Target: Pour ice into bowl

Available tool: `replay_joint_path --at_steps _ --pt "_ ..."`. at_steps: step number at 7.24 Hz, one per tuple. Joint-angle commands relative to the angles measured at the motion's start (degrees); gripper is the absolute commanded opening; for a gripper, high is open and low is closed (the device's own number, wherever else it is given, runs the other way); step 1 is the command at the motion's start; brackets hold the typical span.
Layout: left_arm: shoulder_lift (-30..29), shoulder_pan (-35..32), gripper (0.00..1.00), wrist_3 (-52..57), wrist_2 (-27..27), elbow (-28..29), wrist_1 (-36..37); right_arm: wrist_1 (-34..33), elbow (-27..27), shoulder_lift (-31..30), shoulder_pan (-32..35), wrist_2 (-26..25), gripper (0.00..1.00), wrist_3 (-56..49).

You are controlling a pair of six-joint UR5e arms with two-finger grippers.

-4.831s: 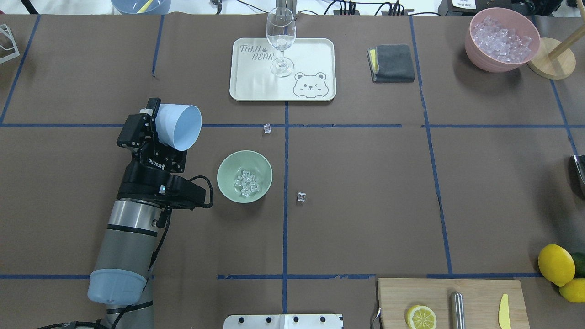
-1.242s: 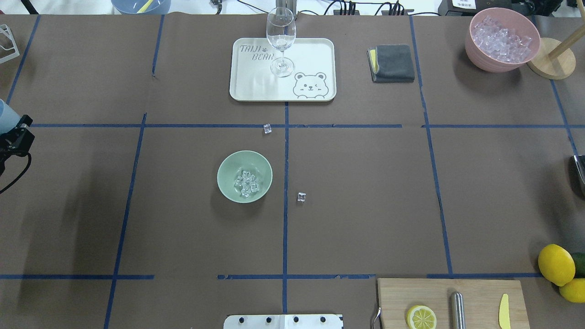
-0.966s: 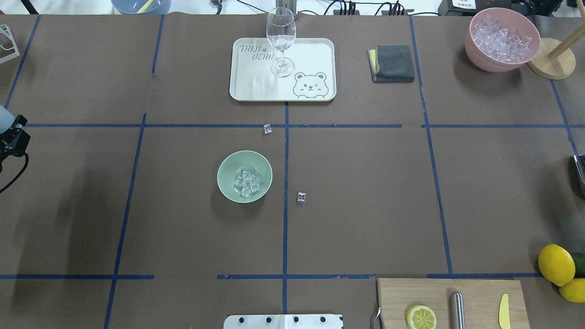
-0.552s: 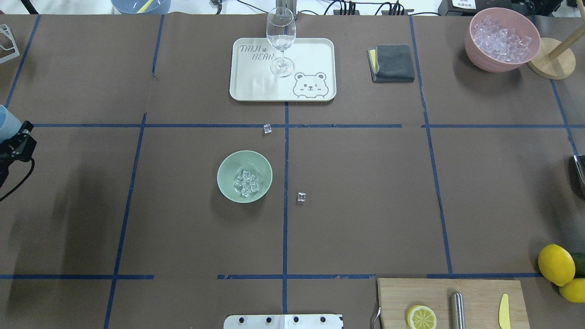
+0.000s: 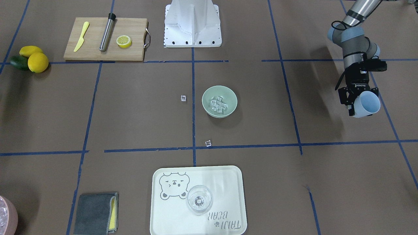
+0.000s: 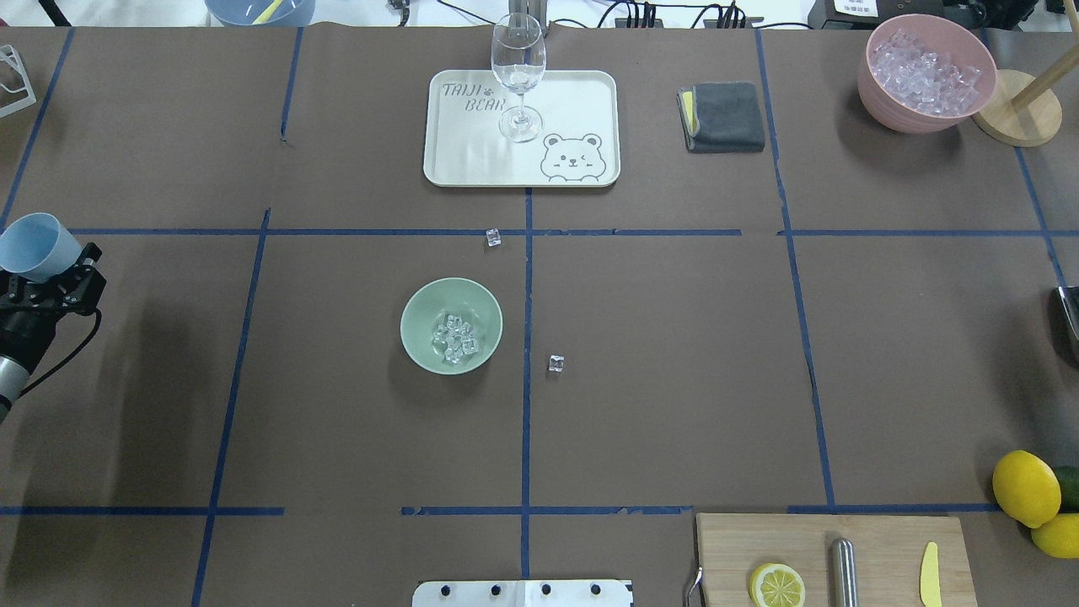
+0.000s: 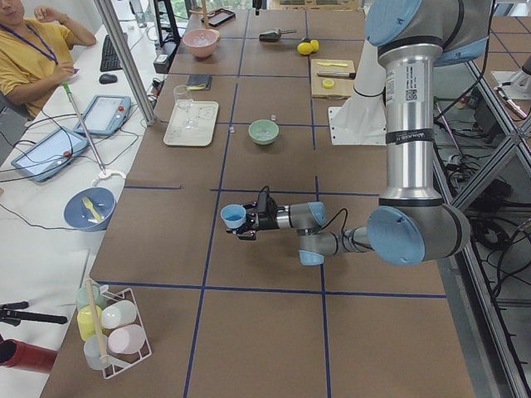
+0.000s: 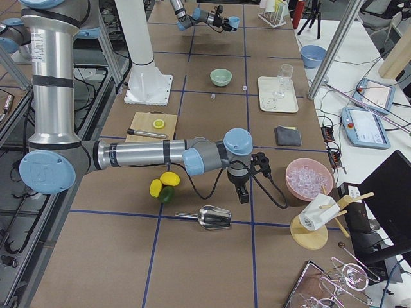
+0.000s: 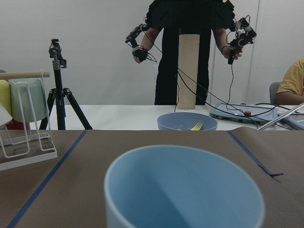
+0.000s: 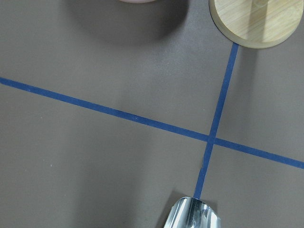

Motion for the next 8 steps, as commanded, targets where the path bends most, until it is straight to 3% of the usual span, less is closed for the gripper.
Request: replay_joint_path --at_steps 1,8 --pt "-1.1 2.4 0.31 -1.8 0.1 1.5 0.1 0.0 0.1 -0.2 0.0 0.0 1.00 -0.1" --pt "-0.7 5.0 0.47 -1.6 0.2 2.6 0.2 0.0 0.2 -0.5 0.4 0.0 1.00 -0.4"
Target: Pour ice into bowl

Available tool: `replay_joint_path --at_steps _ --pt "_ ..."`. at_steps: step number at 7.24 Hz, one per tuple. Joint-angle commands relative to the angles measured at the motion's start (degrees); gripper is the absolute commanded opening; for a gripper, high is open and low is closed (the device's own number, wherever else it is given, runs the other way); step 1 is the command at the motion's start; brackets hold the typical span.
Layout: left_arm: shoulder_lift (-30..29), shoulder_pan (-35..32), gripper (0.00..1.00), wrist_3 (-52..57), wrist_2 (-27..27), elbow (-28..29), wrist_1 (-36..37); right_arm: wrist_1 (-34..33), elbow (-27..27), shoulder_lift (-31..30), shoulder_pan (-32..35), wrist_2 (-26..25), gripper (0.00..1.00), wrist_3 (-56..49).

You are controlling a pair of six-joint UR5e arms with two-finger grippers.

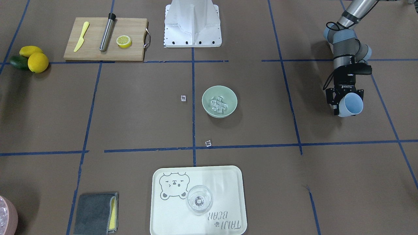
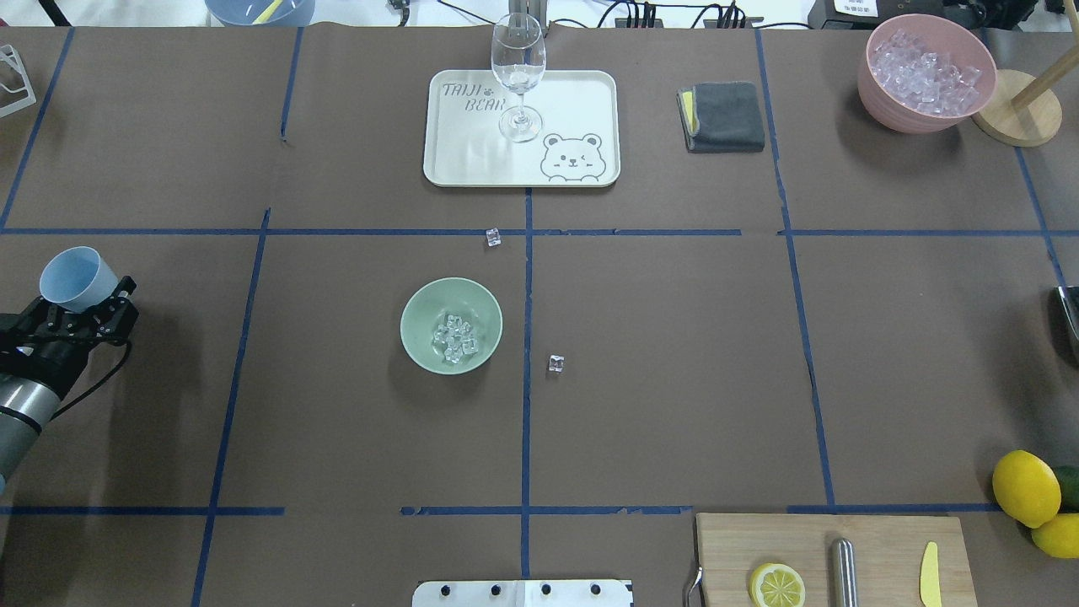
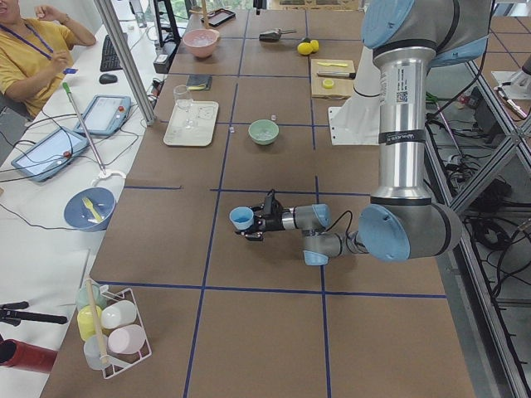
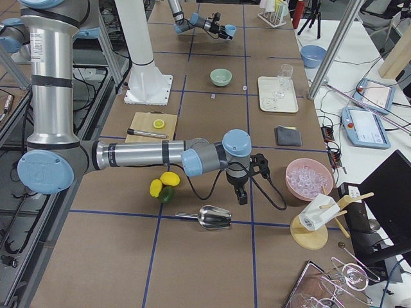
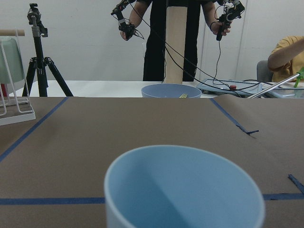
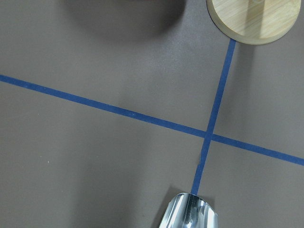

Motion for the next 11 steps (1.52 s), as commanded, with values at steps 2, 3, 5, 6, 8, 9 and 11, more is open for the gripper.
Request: replay_joint_path --at_steps 2,3,5,6,8,9,11 --pt "0.6 0.7 0.55 0.0 0.1 0.0 0.0 0.0 0.1 -0.1 0.2 0.0 1.00 0.0" --pt "0.6 0.7 0.62 0.0 0.1 0.1 0.0 0.0 0.0 -0.1 0.3 0.0 1.00 0.0" --pt "0.7 0.7 0.77 0.1 0.1 0.2 0.0 0.0 0.1 -0.1 0.3 0.0 1.00 0.0" --pt "0.7 0.7 0.87 0.1 0.2 0.2 -0.1 0.0 0.0 -0.1 0.3 0.0 1.00 0.0" --pt "0.7 0.7 0.96 0.1 0.2 0.2 -0.1 0.0 0.1 0.0 0.4 0.0 1.00 0.0" --pt "0.7 0.7 0.99 0.1 0.2 0.1 -0.3 0.0 0.1 0.0 0.4 0.0 1.00 0.1" --pt "0.8 0.6 0.99 0.2 0.2 -0.2 -0.8 0.0 0.1 0.0 0.4 0.0 1.00 0.1"
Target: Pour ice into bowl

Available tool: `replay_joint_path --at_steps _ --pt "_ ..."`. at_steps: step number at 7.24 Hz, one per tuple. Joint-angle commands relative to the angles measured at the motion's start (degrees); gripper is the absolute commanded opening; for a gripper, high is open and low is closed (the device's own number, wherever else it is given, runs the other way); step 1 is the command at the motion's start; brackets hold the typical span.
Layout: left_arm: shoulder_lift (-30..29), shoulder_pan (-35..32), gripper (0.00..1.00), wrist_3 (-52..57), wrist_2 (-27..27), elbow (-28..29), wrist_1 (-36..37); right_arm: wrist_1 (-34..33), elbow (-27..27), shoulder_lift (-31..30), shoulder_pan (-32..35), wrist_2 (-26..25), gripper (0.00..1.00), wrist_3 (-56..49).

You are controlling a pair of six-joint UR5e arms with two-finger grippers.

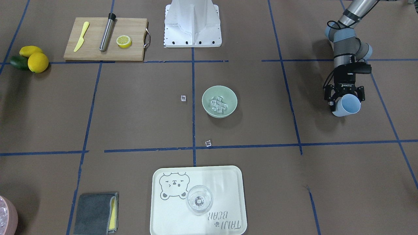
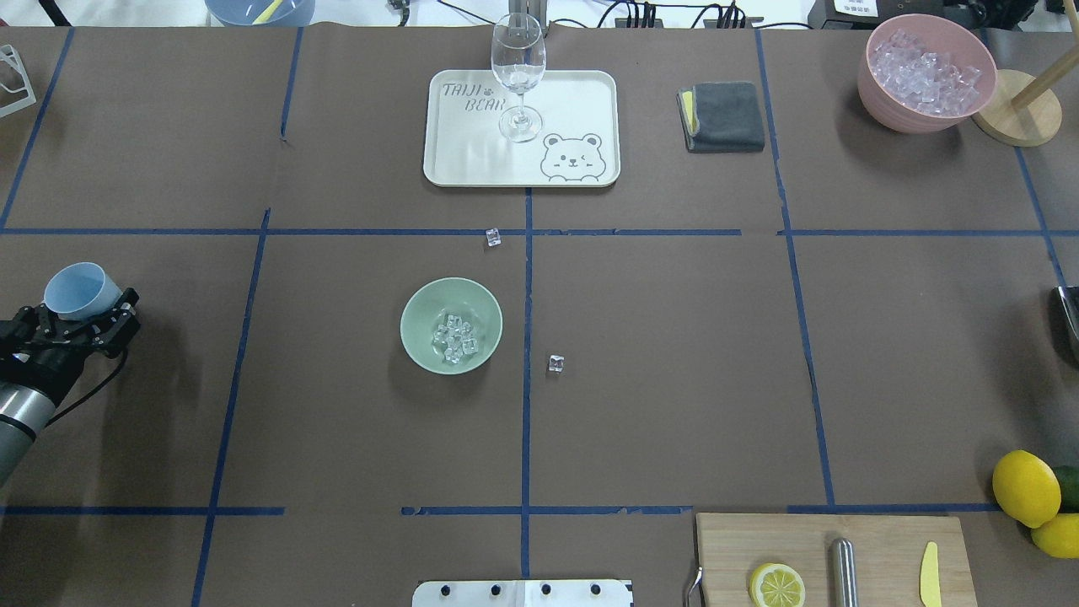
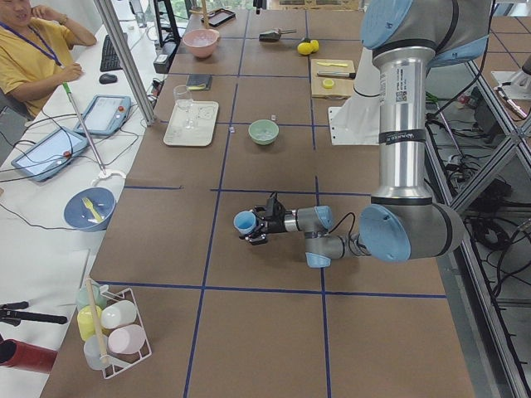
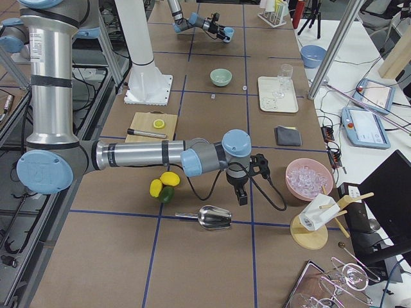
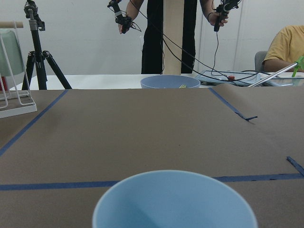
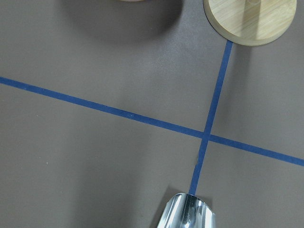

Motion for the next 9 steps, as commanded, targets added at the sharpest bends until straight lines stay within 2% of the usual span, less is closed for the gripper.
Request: replay_joint_path --at_steps 1,3,5,7,9 --pt "0.4 -0.1 0.99 0.1 0.3 -0.6 -0.5 0.0 0.1 0.0 0.1 0.0 1.00 0.0" --pt "2.9 -0.1 0.99 0.4 5.7 -4.8 -1.8 0.0 0.3 0.0 0.1 0.0 1.00 0.0" --pt "3.2 -0.1 0.99 0.7 9.7 -6.1 -4.8 0.0 0.2 0.0 0.2 0.0 1.00 0.0" --pt "3.1 -0.2 0.99 8.1 9.0 -10.5 -5.7 0.0 0.4 0.0 0.1 0.0 1.00 0.1" --pt "3.7 -2.8 0.99 13.3 0.1 -11.9 -6.4 0.0 0.4 0.0 0.1 0.0 1.00 0.4"
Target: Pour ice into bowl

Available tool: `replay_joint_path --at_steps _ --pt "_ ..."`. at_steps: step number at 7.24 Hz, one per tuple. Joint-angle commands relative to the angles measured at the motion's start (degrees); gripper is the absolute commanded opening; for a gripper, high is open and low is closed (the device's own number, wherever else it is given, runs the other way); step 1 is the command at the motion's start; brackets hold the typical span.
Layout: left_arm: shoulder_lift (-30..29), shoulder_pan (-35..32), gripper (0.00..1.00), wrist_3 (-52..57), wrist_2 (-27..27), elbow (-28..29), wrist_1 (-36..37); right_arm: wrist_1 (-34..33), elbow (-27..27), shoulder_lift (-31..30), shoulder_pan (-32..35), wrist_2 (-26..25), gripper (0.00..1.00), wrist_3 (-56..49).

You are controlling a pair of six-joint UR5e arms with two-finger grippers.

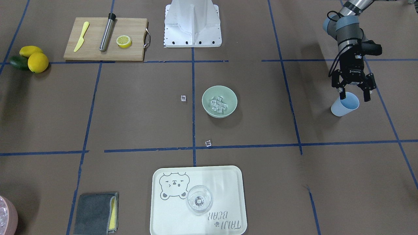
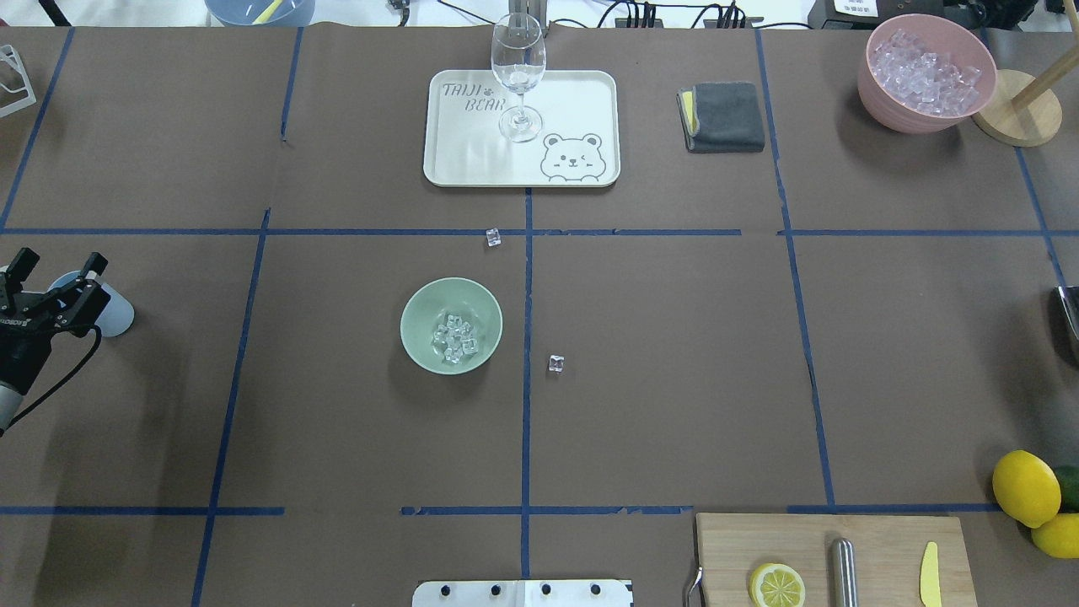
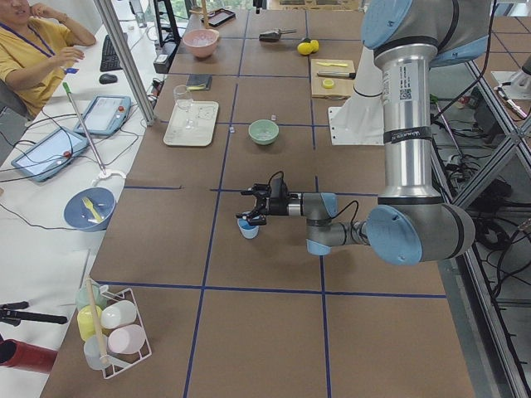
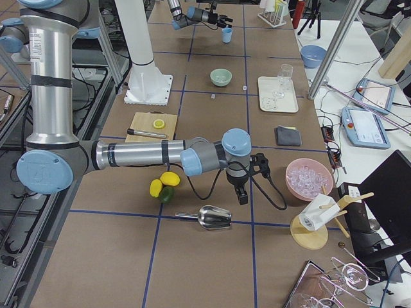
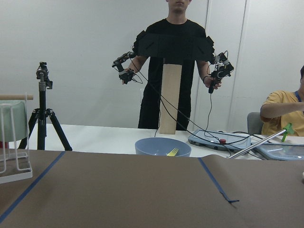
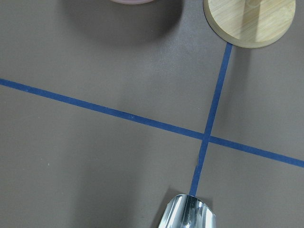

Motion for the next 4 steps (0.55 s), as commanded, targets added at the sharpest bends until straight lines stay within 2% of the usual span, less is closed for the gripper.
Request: replay_joint_path --at_steps 1,2,4 --pt "0.4 -6.3 0.99 7.7 -11.3 -1.8 -0.3 0.0 0.1 0.1 0.0 0.0 1.00 0.4" --pt "0.4 -11.5 0.99 11.2 -18.5 -2.6 0.5 0.0 0.1 0.2 0.0 0.0 1.00 0.5" --pt "0.0 -24.0 0.99 18.1 -36.8 -3.3 4.9 0.0 0.5 0.3 0.0 -0.1 1.00 0.6"
